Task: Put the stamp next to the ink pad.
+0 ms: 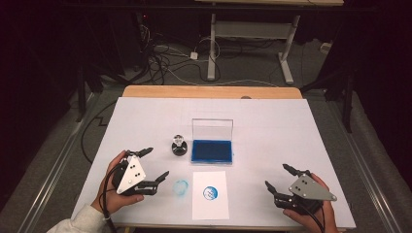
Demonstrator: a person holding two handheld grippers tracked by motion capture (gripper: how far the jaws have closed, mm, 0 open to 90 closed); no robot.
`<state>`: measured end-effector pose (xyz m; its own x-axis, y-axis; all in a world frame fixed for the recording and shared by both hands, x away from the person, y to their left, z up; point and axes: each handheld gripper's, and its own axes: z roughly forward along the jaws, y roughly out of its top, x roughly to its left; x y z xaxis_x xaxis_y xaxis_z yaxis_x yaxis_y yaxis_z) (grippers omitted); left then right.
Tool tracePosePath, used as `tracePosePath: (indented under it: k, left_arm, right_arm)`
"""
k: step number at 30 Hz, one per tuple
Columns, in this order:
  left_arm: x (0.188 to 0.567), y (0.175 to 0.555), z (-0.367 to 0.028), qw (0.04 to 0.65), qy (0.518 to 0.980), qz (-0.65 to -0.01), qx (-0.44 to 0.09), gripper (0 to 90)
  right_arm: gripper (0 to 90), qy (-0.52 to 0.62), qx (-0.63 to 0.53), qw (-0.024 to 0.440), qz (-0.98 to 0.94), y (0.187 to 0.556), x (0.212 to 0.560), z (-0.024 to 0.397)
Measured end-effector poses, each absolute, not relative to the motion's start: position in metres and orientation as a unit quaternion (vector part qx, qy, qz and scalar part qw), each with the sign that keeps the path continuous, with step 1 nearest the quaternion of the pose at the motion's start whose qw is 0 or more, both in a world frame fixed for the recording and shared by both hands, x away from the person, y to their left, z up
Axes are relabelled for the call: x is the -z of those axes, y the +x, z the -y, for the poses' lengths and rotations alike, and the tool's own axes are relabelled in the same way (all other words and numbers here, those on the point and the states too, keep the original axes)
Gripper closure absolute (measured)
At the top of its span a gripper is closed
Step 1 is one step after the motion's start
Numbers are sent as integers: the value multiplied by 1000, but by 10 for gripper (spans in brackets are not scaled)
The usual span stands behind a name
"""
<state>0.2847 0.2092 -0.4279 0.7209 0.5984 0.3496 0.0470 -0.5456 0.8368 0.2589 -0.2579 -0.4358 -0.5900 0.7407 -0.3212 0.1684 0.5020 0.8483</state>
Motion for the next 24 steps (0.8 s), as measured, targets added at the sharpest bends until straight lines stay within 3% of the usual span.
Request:
tracePosePath:
  k: [24]
  left_arm:
    - [465, 277, -233, 396, 833, -247, -296, 157]
  right_arm:
    - [254, 294, -405, 350, -792, 261, 439, 260]
